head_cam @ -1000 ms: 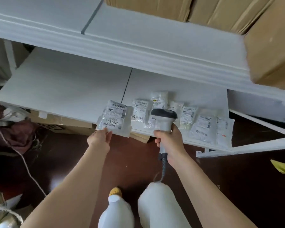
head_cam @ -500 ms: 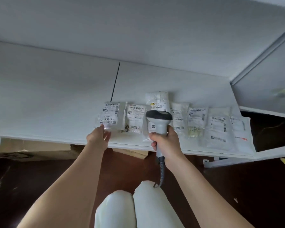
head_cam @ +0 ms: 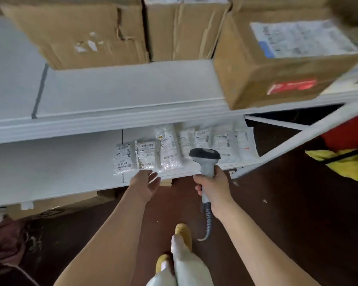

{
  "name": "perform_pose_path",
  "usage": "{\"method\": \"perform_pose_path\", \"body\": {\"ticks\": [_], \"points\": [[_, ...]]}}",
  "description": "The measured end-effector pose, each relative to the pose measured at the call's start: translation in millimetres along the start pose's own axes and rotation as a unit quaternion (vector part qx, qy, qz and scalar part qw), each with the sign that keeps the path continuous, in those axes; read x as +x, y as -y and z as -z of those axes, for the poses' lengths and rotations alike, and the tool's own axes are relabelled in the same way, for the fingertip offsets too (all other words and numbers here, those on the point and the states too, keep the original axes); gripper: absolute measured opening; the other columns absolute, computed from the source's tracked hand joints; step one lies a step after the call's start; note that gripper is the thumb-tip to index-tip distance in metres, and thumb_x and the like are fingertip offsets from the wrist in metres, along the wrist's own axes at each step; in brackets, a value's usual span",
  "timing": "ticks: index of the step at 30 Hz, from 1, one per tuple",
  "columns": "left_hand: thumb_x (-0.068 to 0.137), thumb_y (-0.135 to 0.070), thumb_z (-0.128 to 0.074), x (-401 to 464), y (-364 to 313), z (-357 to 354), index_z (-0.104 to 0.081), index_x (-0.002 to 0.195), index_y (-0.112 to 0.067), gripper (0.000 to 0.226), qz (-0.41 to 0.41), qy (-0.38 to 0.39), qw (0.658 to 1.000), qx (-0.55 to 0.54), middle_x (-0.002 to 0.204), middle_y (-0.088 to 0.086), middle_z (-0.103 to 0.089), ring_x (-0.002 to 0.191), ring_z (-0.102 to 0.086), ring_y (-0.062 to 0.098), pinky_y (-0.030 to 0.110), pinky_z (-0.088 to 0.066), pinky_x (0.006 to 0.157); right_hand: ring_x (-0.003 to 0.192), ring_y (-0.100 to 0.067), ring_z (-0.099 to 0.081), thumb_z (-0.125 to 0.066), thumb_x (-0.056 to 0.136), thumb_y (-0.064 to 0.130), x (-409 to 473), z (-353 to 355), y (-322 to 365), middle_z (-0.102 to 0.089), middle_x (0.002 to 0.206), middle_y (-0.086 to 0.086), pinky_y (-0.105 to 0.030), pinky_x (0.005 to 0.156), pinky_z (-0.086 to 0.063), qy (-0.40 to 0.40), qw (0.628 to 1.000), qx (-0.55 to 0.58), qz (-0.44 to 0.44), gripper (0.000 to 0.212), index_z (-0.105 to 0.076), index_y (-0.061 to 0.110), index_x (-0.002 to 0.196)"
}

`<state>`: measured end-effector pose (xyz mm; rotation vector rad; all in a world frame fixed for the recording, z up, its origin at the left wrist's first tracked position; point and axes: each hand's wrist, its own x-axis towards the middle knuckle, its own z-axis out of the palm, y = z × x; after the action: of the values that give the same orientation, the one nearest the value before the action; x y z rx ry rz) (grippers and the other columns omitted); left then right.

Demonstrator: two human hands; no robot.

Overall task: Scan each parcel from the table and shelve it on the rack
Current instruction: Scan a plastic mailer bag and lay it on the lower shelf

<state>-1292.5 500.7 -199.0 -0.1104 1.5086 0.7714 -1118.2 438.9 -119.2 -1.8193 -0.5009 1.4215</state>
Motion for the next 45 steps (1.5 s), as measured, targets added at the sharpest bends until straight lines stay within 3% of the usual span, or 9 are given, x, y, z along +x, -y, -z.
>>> {"method": "perform_pose_path", "body": {"ticks": [7, 12, 17, 20, 25, 29, 32, 36, 45], "points": [[0.097, -0.005, -0.049, -128, 53, -114, -0.058, 0.091, -0.004, 0.011, -0.012, 0.100, 0.983, 0.152, 0.090, 0.011, -0.064, 0.079, -0.059, 0.025, 0.026, -0.058, 0.052, 0.049, -0.013, -0.049, -0.061, 0.085, -0.005, -88, 134, 46, -0.056, 0.079, -0.010, -0.028, 0.053, -0.043, -0.108, 0.987, 0.116, 0.032, 0.022, -0.055, 0.011, 0.098], [0.096, -0.002, -0.049, -209, 135, -220, -0.057, 0.092, -0.001, 0.009, -0.012, 0.196, 0.947, 0.255, 0.095, 0.015, -0.061, 0.087, -0.059, 0.028, 0.031, -0.052, 0.064, 0.051, -0.013, -0.049, -0.063, 0.087, -0.005, -131, 266, 56, -0.059, 0.081, -0.009, -0.020, 0.045, -0.042, -0.221, 0.951, 0.208, 0.064, 0.024, -0.056, 0.014, 0.100], [0.097, -0.003, -0.049, -276, 241, -343, -0.055, 0.100, -0.002, 0.007, -0.032, 0.260, 0.897, 0.357, 0.109, 0.015, -0.059, 0.089, -0.059, 0.027, 0.031, -0.046, 0.085, 0.047, -0.010, -0.050, -0.063, 0.087, -0.004, -162, 416, 47, -0.058, 0.079, -0.007, -0.022, 0.047, -0.045, -0.305, 0.906, 0.278, 0.095, 0.023, -0.057, 0.010, 0.104], [0.099, -0.006, -0.046, -316, 320, -421, -0.057, 0.092, -0.004, 0.013, -0.051, 0.290, 0.872, 0.391, 0.114, 0.014, -0.060, 0.098, -0.058, 0.026, 0.031, -0.046, 0.087, 0.050, -0.010, -0.052, -0.062, 0.087, -0.004, -178, 520, 35, -0.058, 0.081, -0.006, -0.023, 0.052, -0.047, -0.339, 0.883, 0.301, 0.118, 0.026, -0.057, 0.012, 0.108], [0.099, -0.007, -0.045, -396, 456, -519, -0.057, 0.101, -0.005, 0.012, -0.028, 0.351, 0.820, 0.452, 0.106, 0.012, -0.062, 0.083, -0.060, 0.023, 0.031, -0.046, 0.087, 0.054, -0.012, -0.053, -0.062, 0.089, -0.002, -219, 678, 11, -0.060, 0.084, -0.006, -0.025, 0.054, -0.049, -0.427, 0.835, 0.324, 0.121, 0.029, -0.055, 0.014, 0.113], [0.100, -0.007, -0.048, -444, 540, -577, -0.056, 0.103, -0.004, 0.009, -0.017, 0.400, 0.761, 0.511, 0.107, 0.013, -0.061, 0.101, -0.058, 0.028, 0.032, -0.046, 0.088, 0.056, -0.013, -0.053, -0.062, 0.089, -0.002, -235, 771, 2, -0.062, 0.088, -0.008, -0.027, 0.057, -0.049, -0.460, 0.802, 0.356, 0.132, 0.031, -0.055, 0.018, 0.113], [0.100, -0.007, -0.046, -454, 592, -621, -0.055, 0.107, -0.004, 0.011, -0.032, 0.389, 0.737, 0.551, 0.098, 0.012, -0.063, 0.102, -0.058, 0.029, 0.031, -0.047, 0.083, 0.054, -0.012, -0.052, -0.062, 0.090, -0.002, -234, 822, -10, -0.061, 0.082, -0.006, -0.028, 0.058, -0.050, -0.476, 0.784, 0.378, 0.129, 0.031, -0.056, 0.017, 0.113], [0.100, -0.009, -0.047, -445, 656, -684, -0.056, 0.100, -0.004, 0.011, -0.034, 0.366, 0.713, 0.597, 0.090, 0.011, -0.062, 0.082, -0.059, 0.025, 0.030, -0.050, 0.065, 0.054, -0.012, -0.053, -0.063, 0.090, -0.001, -222, 892, -26, -0.061, 0.083, -0.006, -0.025, 0.053, -0.049, -0.499, 0.766, 0.390, 0.111, 0.030, -0.056, 0.017, 0.114], [0.097, -0.009, -0.048, -453, 804, -862, -0.055, 0.116, -0.005, 0.020, -0.069, 0.393, 0.627, 0.669, 0.090, 0.010, -0.061, 0.068, -0.058, 0.021, 0.028, -0.050, 0.054, 0.052, -0.015, -0.051, -0.066, 0.089, 0.005, -173, 1069, -8, -0.060, 0.093, -0.014, -0.028, 0.050, -0.044, -0.537, 0.740, 0.392, 0.102, 0.022, -0.056, 0.017, 0.105]]}}
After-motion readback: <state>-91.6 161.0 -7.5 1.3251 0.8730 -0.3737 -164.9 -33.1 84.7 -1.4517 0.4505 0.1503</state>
